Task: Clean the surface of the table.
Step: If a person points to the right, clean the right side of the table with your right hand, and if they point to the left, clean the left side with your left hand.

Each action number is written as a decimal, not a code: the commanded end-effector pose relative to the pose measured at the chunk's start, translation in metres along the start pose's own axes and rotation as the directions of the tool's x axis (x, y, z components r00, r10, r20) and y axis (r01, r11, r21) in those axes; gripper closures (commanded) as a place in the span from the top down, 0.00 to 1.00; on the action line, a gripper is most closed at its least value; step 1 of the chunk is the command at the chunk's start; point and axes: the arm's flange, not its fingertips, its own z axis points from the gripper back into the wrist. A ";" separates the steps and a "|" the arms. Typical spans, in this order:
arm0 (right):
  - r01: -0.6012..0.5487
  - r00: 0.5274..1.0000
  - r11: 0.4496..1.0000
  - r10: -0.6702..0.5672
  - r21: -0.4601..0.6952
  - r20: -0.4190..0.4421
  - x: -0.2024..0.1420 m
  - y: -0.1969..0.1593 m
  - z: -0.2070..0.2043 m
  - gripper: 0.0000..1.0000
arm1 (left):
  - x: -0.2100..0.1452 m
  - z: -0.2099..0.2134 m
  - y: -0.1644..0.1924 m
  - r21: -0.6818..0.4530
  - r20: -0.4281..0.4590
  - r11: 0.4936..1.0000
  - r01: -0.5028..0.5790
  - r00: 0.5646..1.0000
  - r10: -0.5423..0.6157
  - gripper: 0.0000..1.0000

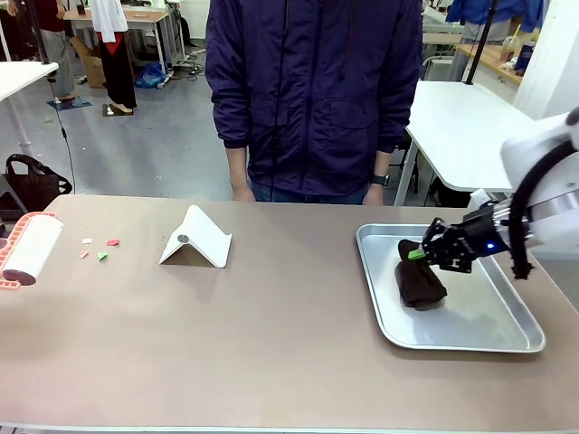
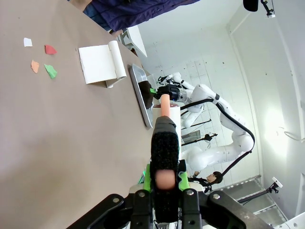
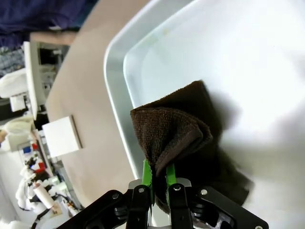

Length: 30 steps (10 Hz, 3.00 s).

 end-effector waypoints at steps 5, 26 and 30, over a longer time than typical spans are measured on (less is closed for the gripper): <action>0.031 0.999 0.991 -0.030 -0.131 0.014 0.023 0.017 -0.050 0.12 | -0.001 -0.001 -0.004 -0.005 -0.001 1.000 0.005 1.000 -0.005 0.04; 0.145 0.978 0.961 -0.103 0.236 -0.184 0.026 -0.084 0.104 0.12 | -0.001 -0.001 -0.004 -0.005 -0.001 1.000 0.005 1.000 -0.005 0.04; 0.158 0.934 0.739 0.104 0.655 -0.342 0.009 -0.093 0.148 0.12 | -0.001 -0.001 -0.004 -0.005 -0.001 1.000 0.005 1.000 -0.005 0.04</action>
